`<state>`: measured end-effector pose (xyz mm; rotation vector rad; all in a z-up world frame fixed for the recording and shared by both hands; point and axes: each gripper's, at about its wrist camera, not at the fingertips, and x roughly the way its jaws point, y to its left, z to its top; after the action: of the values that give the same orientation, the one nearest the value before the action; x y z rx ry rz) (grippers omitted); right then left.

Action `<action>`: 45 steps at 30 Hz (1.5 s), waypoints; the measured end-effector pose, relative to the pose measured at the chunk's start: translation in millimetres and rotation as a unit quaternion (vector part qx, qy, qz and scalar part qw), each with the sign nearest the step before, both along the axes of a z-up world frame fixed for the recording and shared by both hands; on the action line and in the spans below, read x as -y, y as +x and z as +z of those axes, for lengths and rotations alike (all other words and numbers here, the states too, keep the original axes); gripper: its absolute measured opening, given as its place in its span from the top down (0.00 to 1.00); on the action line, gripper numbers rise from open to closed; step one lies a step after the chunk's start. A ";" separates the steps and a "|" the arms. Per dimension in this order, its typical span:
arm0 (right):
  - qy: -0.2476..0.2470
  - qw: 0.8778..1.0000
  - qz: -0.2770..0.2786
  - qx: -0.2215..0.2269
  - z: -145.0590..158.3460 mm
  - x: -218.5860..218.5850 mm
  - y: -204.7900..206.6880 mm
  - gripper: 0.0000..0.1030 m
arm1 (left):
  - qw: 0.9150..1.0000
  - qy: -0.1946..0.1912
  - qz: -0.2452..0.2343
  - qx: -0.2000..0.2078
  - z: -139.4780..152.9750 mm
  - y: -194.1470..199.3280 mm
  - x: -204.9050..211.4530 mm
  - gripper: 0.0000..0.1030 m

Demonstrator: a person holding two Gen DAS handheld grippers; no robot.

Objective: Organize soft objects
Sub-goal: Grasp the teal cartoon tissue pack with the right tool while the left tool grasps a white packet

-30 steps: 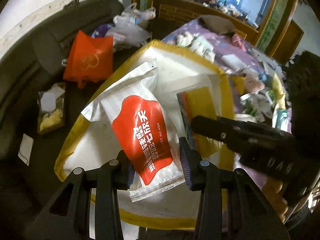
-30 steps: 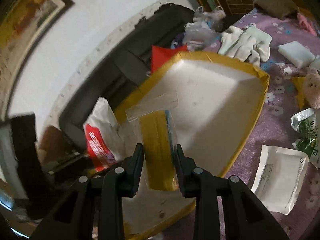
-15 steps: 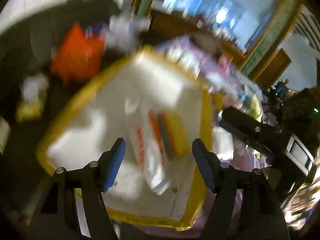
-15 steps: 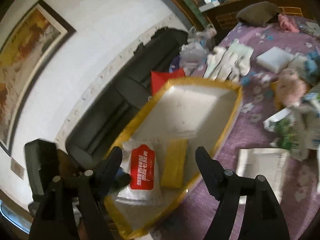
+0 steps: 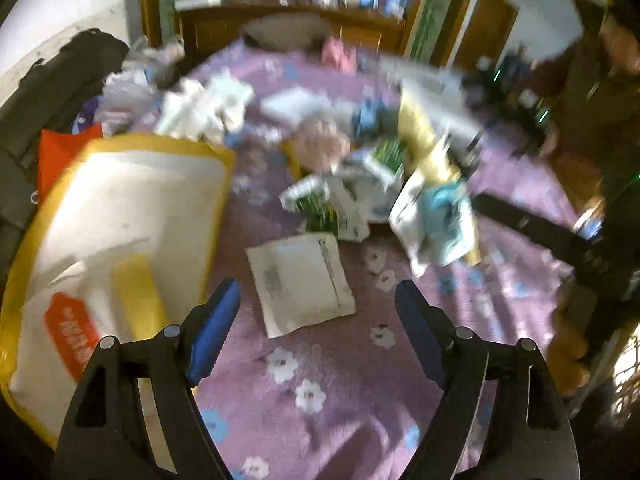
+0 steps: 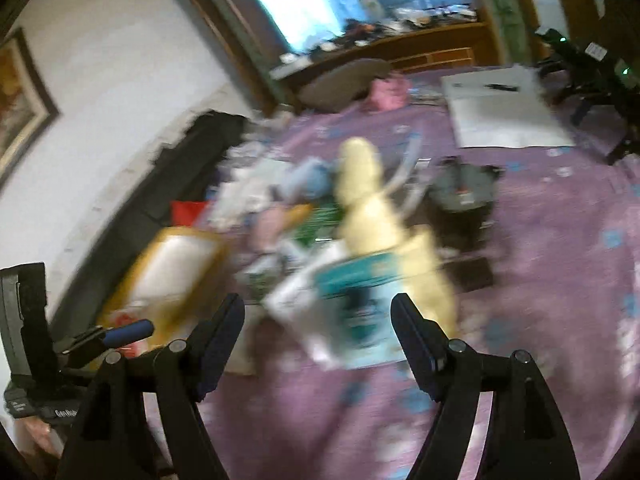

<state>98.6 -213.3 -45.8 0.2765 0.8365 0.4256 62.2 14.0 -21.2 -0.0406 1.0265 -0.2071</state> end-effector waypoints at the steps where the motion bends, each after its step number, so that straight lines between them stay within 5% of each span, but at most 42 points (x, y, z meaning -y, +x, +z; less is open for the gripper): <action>1: -0.013 1.000 0.001 -0.010 -4.6 -1.1 8.7 0.27 | 1.000 0.008 -0.006 -0.014 -7.7 8.2 5.9 0.22; 4: -0.046 0.999 0.001 -0.026 -26.2 -16.3 27.9 0.27 | 0.997 0.044 0.000 -0.062 -33.2 28.2 14.0 0.22; 8: -0.032 0.997 0.001 -0.065 -51.7 -18.0 32.9 0.29 | 0.993 0.059 0.039 -0.090 -53.4 38.6 -0.5 0.22; 13: -0.023 0.997 -0.005 -0.067 -53.3 -10.6 30.5 0.49 | 0.991 0.096 0.037 -0.082 -62.1 51.2 15.3 0.23; 15: -0.017 0.998 -0.008 -0.064 -52.0 -6.5 27.1 0.56 | 0.991 0.106 0.034 -0.072 -61.9 54.1 16.1 0.33; 17: -0.005 0.998 -0.008 -0.061 -49.5 -0.7 26.5 0.59 | 0.990 0.116 0.052 -0.068 -55.9 56.4 5.2 0.62; 23: 0.042 0.997 -0.007 -0.067 -48.4 5.2 19.3 0.67 | 0.993 0.110 0.030 -0.039 -42.3 42.2 2.5 0.83; 29: 0.051 0.998 0.011 -0.022 -35.7 -1.5 8.3 0.69 | 0.998 -0.038 0.014 -0.047 -22.5 26.2 -2.3 0.89; 34: 0.056 0.998 0.020 -0.019 -35.9 -5.5 7.6 0.69 | 0.993 -0.109 0.011 -0.048 -7.9 19.2 -10.4 0.91; 45: 0.096 0.995 0.028 -0.020 -31.7 -5.5 -11.0 0.69 | 0.988 -0.153 -0.006 -0.003 28.7 -5.7 -6.6 0.91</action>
<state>87.6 -207.8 -77.5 0.4417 0.8451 0.5563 56.4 20.5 7.5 -0.3133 0.9944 -0.3751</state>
